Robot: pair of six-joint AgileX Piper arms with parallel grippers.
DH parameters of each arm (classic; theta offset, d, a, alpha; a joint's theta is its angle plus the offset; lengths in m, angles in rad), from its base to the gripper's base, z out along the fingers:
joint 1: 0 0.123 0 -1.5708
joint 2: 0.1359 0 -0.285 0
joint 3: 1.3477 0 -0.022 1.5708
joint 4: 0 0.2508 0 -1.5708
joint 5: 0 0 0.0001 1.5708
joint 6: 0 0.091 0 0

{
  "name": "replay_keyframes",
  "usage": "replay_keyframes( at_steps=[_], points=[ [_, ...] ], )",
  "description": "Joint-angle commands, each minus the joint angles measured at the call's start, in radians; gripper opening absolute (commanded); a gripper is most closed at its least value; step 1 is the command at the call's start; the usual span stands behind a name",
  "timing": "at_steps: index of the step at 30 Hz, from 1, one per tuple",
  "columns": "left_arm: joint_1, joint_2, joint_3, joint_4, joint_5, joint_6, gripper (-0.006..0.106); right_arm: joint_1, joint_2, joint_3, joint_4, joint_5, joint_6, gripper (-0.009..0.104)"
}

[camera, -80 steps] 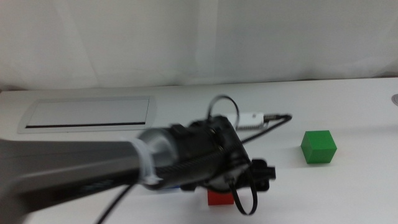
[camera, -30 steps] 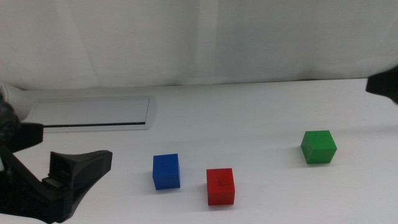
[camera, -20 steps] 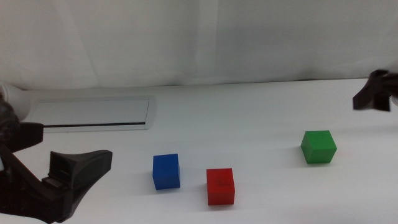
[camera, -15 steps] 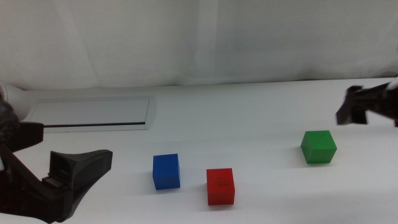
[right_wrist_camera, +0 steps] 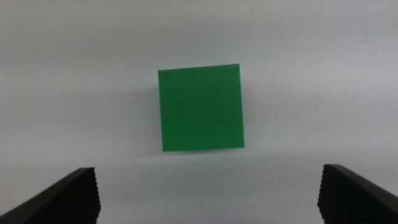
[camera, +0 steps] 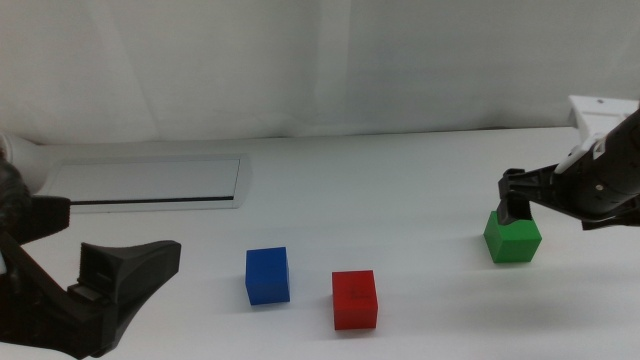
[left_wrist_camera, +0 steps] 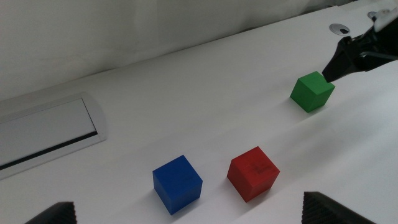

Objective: Stack red cubes first, then green, then blue cubes in a specific spot.

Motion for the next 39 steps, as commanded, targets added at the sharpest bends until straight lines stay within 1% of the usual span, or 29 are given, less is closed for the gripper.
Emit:
replay_keyframes(
  at_steps=[1, 15, 20, 22, 29, 39],
  points=[
    [0.002, -0.007, 0.006, -0.008, -0.010, -0.005, 0.092, 0.001, 0.032, -0.008, -0.009, -0.033, 0.005, 0.094],
    [0.002, -0.007, 0.006, -0.008, -0.008, -0.005, 0.092, 0.001, 0.149, -0.013, -0.020, -0.098, 0.007, 0.093],
    [0.002, -0.007, 0.006, -0.008, -0.008, -0.007, 0.092, 0.001, 0.159, -0.013, -0.027, -0.119, 0.007, 0.090],
    [0.002, -0.007, 0.006, -0.008, -0.008, -0.007, 0.090, 0.001, 0.159, -0.013, -0.029, -0.131, 0.005, 0.089],
    [0.002, -0.007, 0.006, -0.008, -0.008, -0.007, 0.089, 0.001, 0.159, -0.013, -0.047, -0.134, 0.002, 0.089],
    [0.002, -0.007, 0.006, -0.008, -0.008, -0.007, 0.089, 0.001, 0.184, -0.017, -0.047, -0.161, 0.002, 0.089]
  ],
)
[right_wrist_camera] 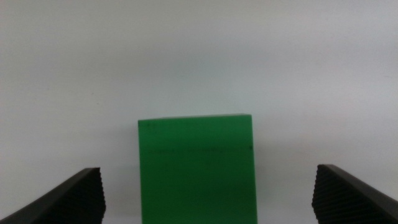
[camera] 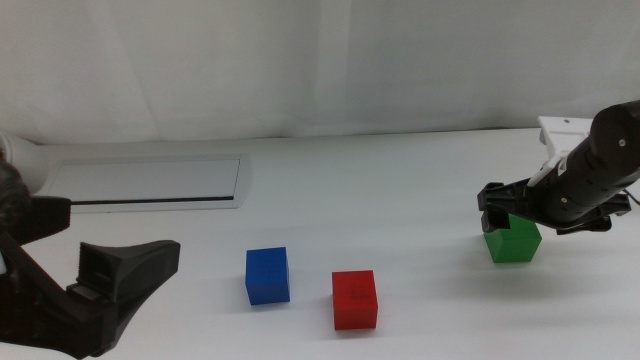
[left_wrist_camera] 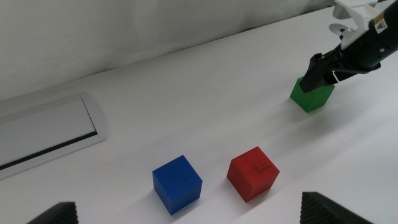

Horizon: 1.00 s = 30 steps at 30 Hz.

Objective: Stack red cubes first, then green, then blue cubes in a specific spot.

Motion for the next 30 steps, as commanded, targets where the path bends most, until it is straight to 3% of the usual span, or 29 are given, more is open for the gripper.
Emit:
replay_keyframes(
  at_steps=[1, 7, 10, 13, 18, 19, 23, 28, 30],
  points=[
    [0.002, -0.007, 0.006, -0.008, -0.008, -0.007, 0.089, 0.001, 0.026, -0.011, -0.015, 0.001, -0.004, 0.089],
    [0.002, -0.007, 0.006, -0.008, 0.008, -0.007, 0.089, 0.001, 0.073, -0.019, -0.015, 0.004, -0.004, 0.088],
    [0.002, -0.007, 0.006, -0.008, 0.020, -0.007, 0.089, 0.001, 0.082, -0.025, -0.015, -0.001, -0.004, 0.081],
    [0.002, -0.007, 0.006, -0.008, 0.022, -0.007, 0.089, 0.001, 0.082, -0.025, -0.012, -0.017, -0.004, 0.061],
    [0.002, -0.007, 0.006, -0.008, 0.022, -0.007, 0.089, 0.001, 0.082, -0.025, -0.009, -0.013, -0.004, 0.012],
    [0.002, -0.007, 0.006, -0.008, 0.022, -0.007, 0.089, 0.001, 0.082, -0.038, -0.008, 0.024, 0.005, -0.002],
    [0.002, -0.007, 0.006, -0.008, 0.022, -0.007, 0.089, 0.015, 0.047, -0.088, -0.019, 0.094, 0.028, -0.002],
    [0.002, -0.007, 0.006, -0.008, 0.022, -0.007, 0.089, 0.114, -0.065, -0.176, -0.163, 0.221, 0.229, -0.002],
    [0.002, -0.007, 0.006, -0.008, 0.022, -0.007, 0.089, 0.173, -0.111, -0.201, -0.193, 0.266, 0.311, -0.002]
  ],
)
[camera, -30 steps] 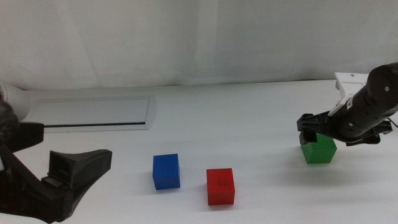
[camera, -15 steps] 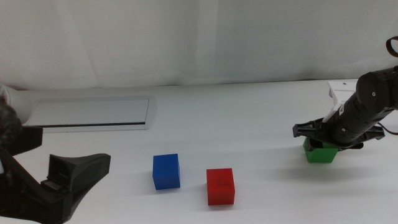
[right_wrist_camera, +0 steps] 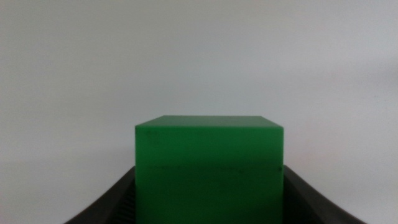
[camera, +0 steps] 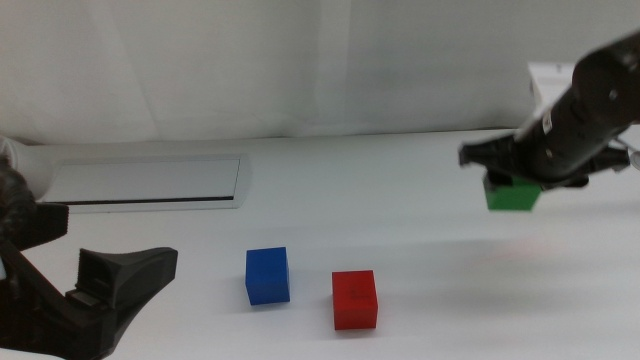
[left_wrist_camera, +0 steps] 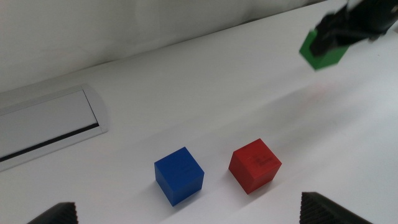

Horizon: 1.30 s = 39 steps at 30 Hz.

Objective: Stack red cubes first, then green, then blue cubes in a specific spot.

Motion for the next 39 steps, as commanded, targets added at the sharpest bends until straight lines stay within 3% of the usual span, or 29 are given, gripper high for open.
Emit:
replay_keyframes(
  at_steps=[1, 13, 23, 39],
  points=[
    [0.002, -0.007, 0.006, -0.008, -0.001, -0.007, 0.089, 0.077, -0.072, -0.031, -0.046, 0.069, 0.122, -0.002],
    [0.002, -0.007, 0.006, -0.008, -0.004, -0.007, 0.089, 0.492, -0.102, -0.057, -0.147, 0.181, 0.521, -0.002],
    [0.002, -0.007, 0.006, -0.008, 0.005, -0.007, 0.090, 0.552, 0.093, -0.242, -0.138, 0.267, 0.528, -0.002],
    [0.002, -0.007, 0.006, -0.008, 0.018, -0.007, 0.090, 0.571, 0.198, -0.235, -0.071, 0.195, 0.522, -0.002]
  ],
)
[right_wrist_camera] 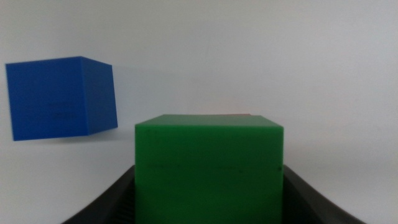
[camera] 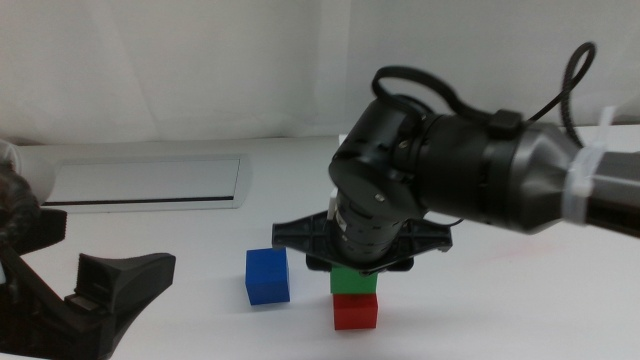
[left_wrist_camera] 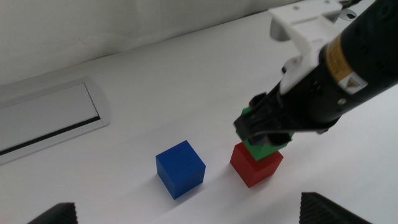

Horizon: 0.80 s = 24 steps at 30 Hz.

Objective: Stack red cubes first, then green, then blue cubes in a specific spot.

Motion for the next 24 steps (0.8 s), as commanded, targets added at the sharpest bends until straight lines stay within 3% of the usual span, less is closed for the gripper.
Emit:
replay_keyframes(
  at_steps=[1, 24],
  points=[
    [0.002, -0.007, 0.006, -0.008, -0.002, -0.007, 0.090, 0.005, 0.017, 0.001, 0.003, -0.006, -0.004, -0.002],
    [0.002, -0.007, 0.006, -0.008, -0.002, -0.007, 0.090, 0.000, 0.070, 0.050, -0.037, -0.084, 0.022, -0.002]
  ],
)
